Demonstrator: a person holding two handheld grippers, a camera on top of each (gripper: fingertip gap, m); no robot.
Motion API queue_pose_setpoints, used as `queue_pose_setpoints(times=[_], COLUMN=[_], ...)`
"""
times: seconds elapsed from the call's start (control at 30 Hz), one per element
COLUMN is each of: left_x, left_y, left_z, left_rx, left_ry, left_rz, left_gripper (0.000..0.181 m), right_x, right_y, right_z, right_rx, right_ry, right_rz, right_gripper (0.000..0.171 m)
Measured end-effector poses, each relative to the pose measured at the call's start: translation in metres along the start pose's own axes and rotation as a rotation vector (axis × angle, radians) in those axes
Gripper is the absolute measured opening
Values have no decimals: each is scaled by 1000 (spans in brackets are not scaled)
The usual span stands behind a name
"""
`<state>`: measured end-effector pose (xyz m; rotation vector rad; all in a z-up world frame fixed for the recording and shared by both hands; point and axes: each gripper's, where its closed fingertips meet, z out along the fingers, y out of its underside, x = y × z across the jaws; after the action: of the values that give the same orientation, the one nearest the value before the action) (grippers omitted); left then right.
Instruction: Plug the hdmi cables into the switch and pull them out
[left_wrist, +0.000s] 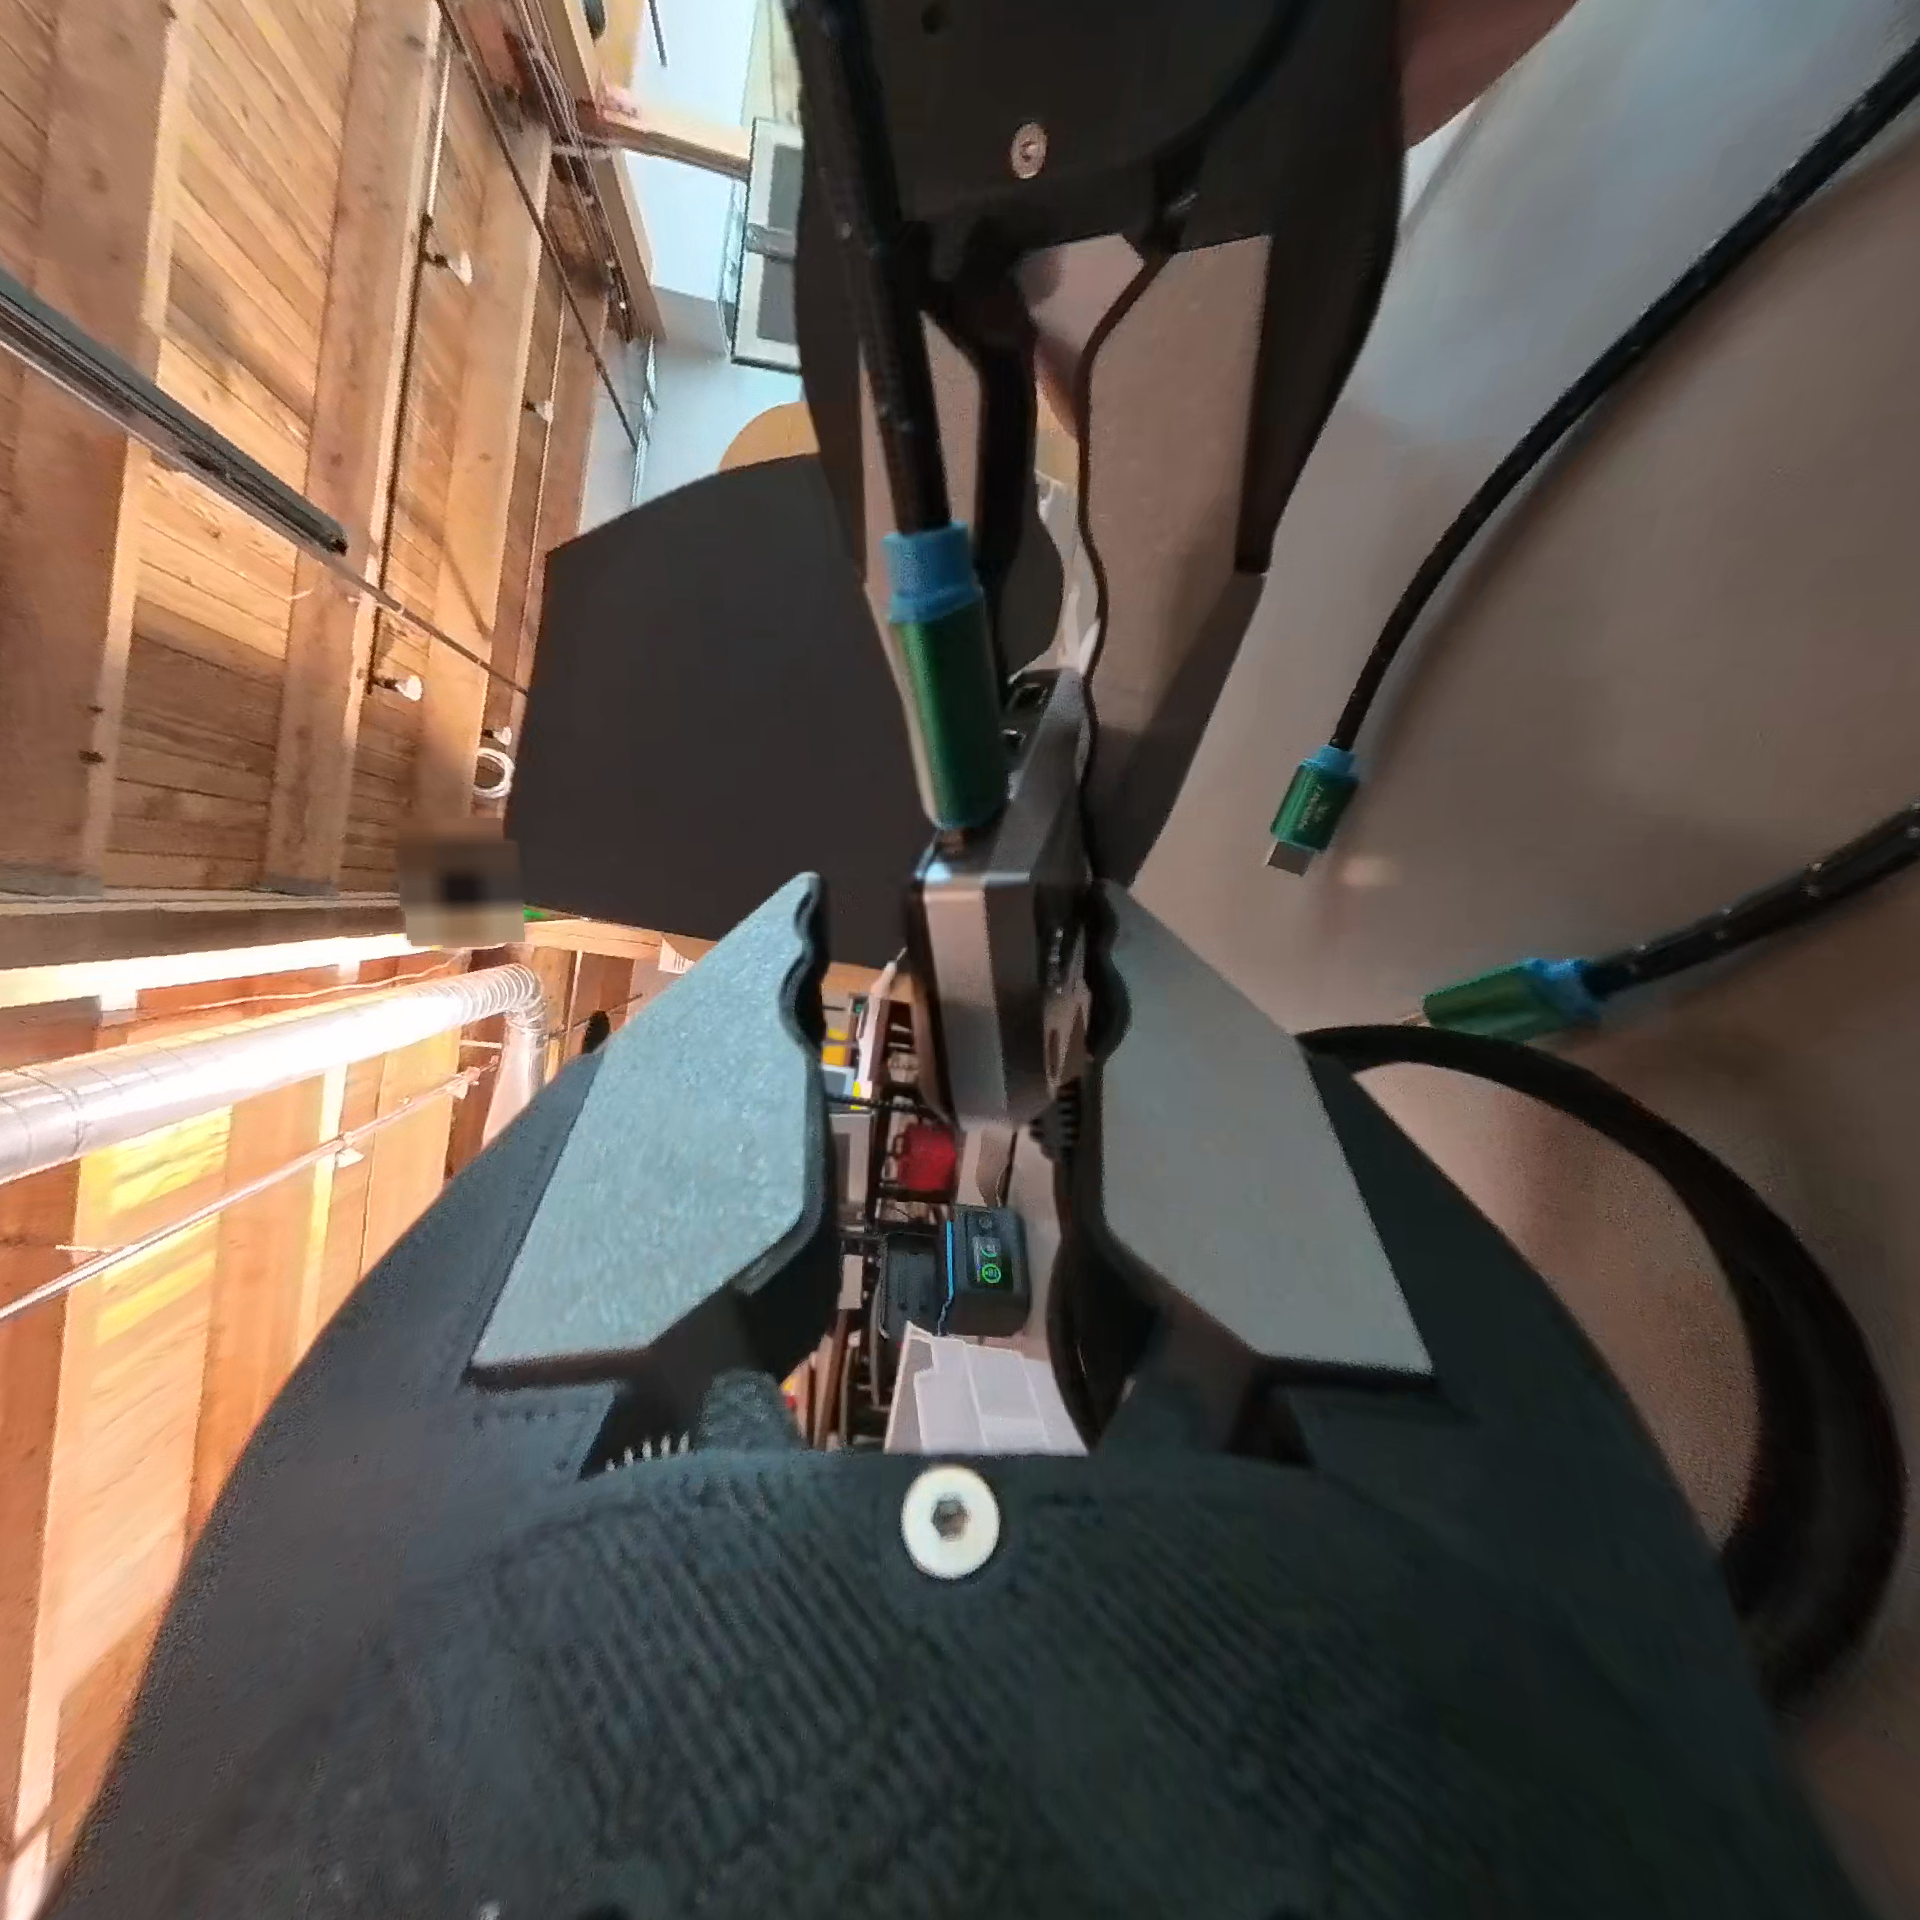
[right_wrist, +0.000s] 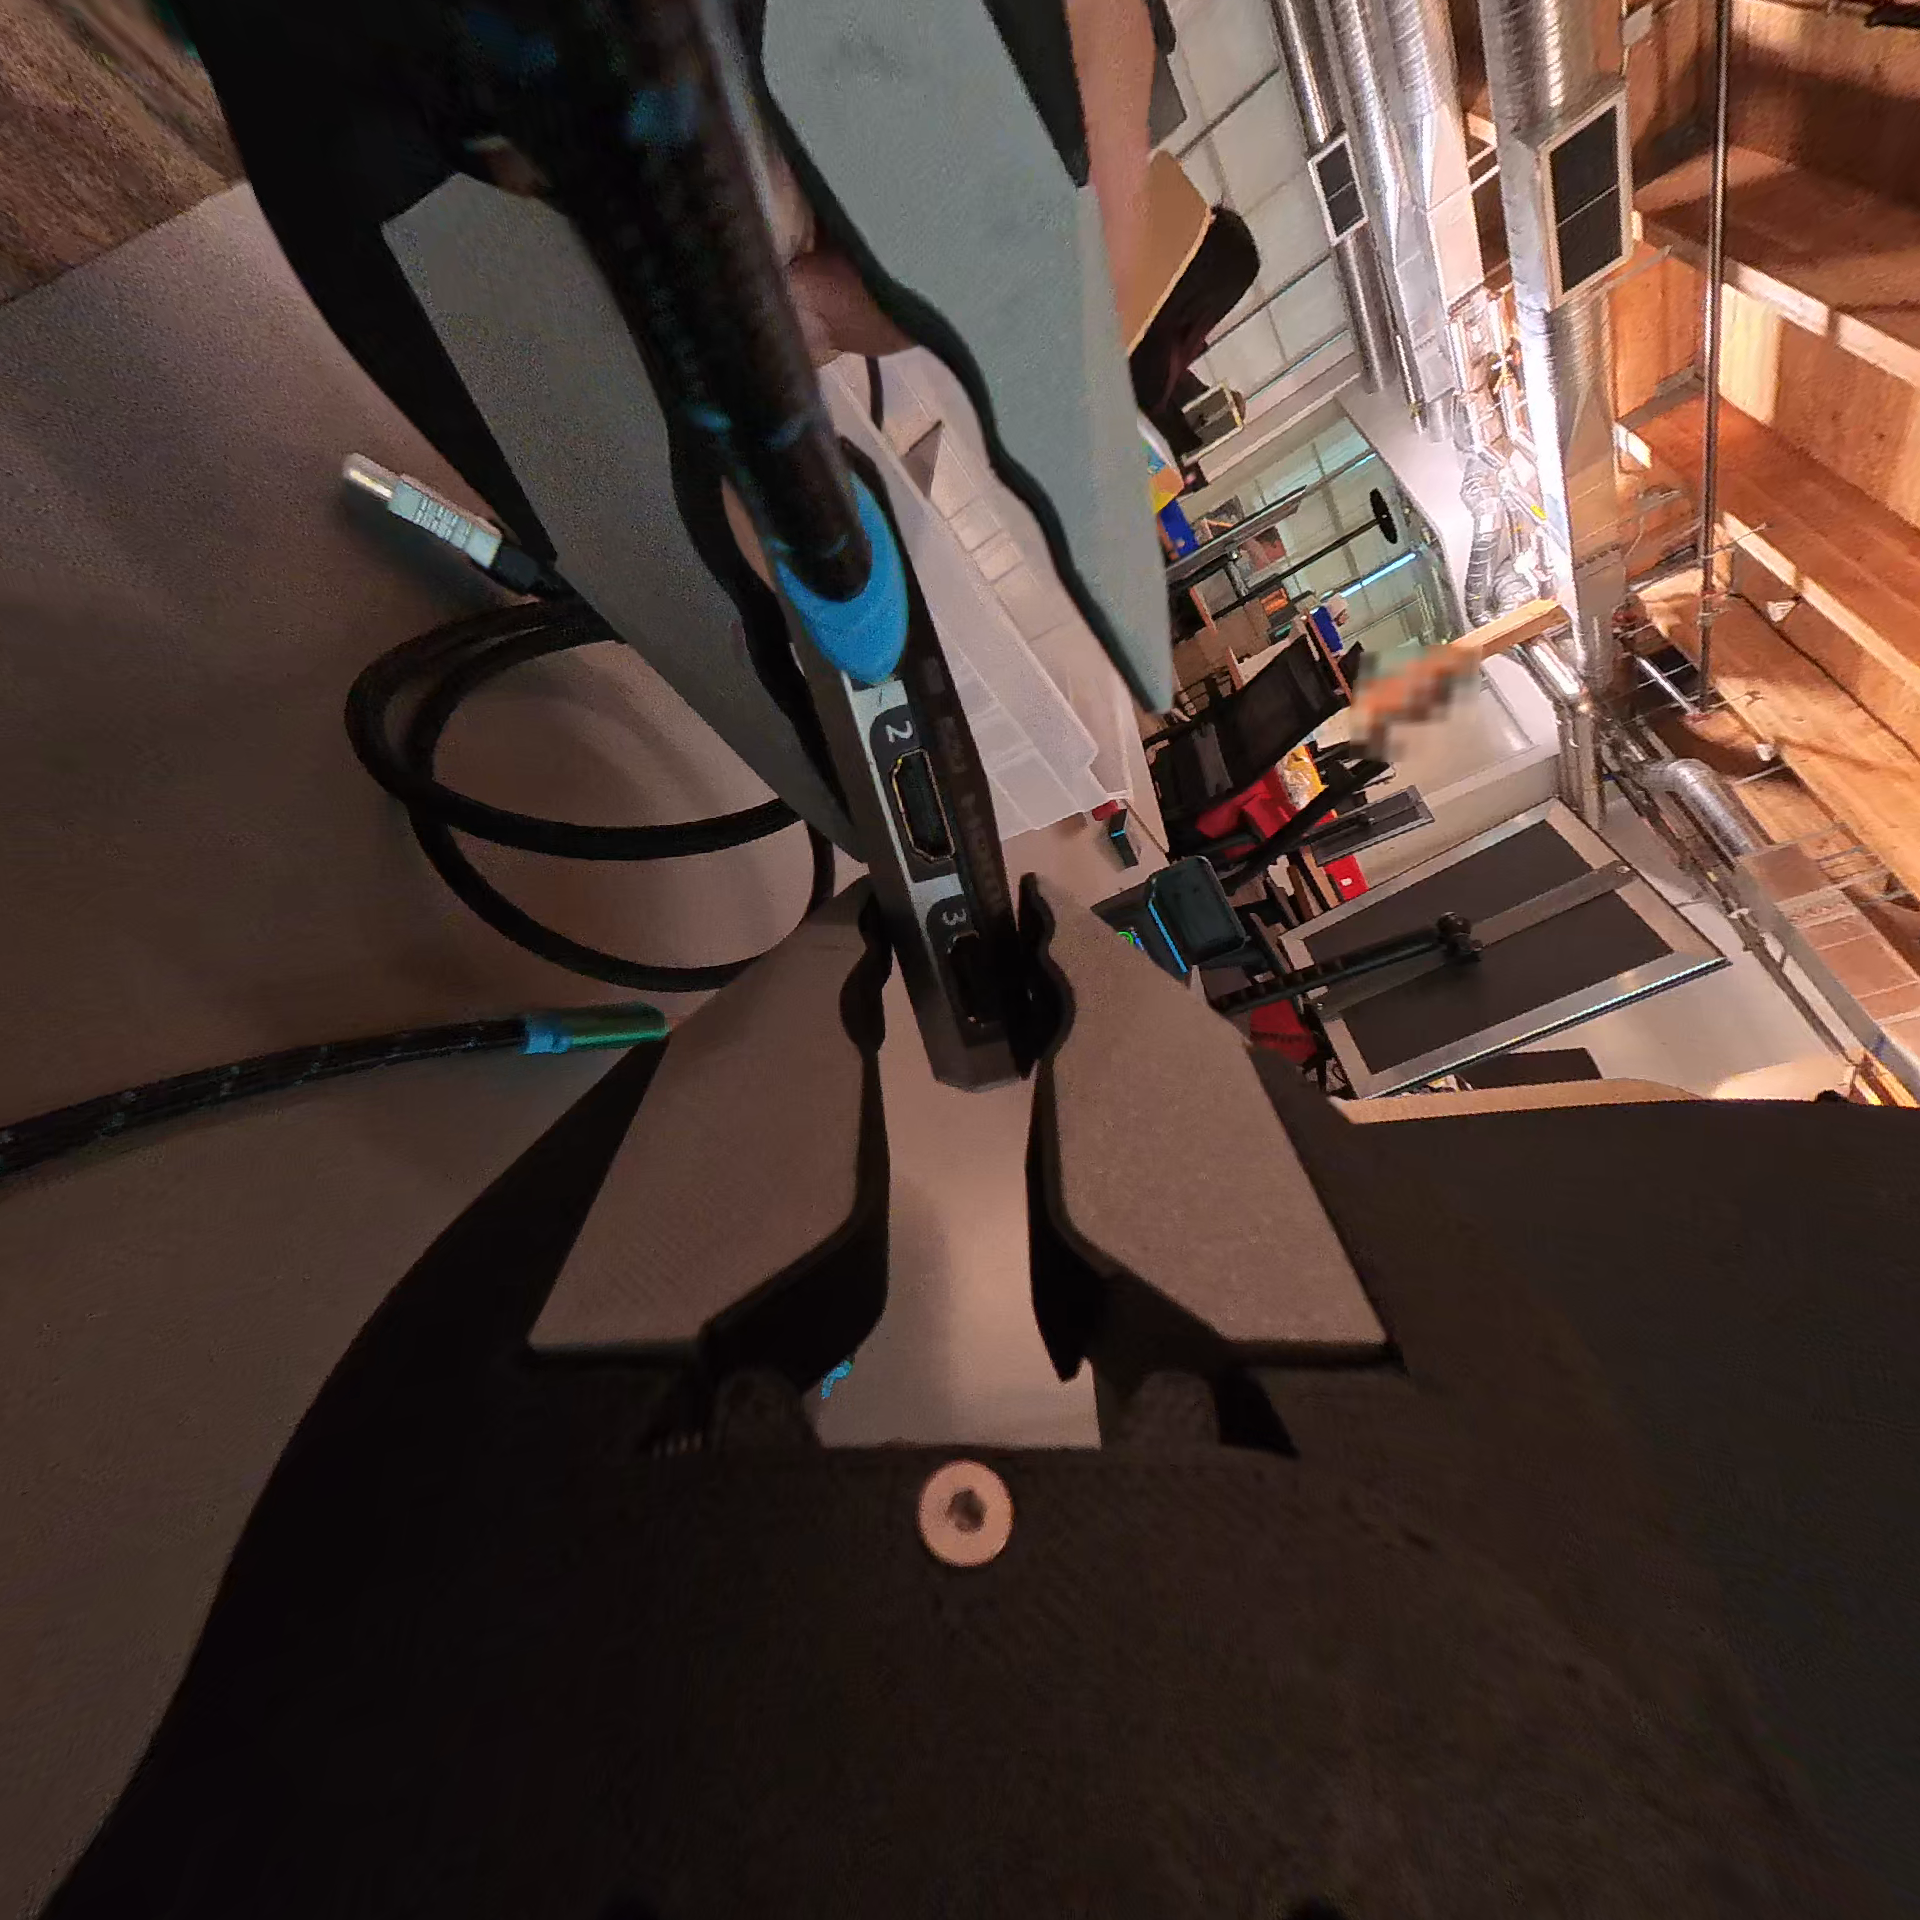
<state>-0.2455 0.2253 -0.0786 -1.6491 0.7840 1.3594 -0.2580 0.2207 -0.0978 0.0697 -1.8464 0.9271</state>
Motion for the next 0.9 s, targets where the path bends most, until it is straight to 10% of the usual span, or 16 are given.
queue_pose_setpoints(times=[0.9], left_x=[6], left_y=[-19], left_z=[-22], left_rx=[163], left_ry=[145], left_rz=[-91], left_gripper=[21], right_x=[-11], right_y=[-37], right_z=[-13], right_rx=[249], right_ry=[-148], right_rz=[207], right_gripper=[25])
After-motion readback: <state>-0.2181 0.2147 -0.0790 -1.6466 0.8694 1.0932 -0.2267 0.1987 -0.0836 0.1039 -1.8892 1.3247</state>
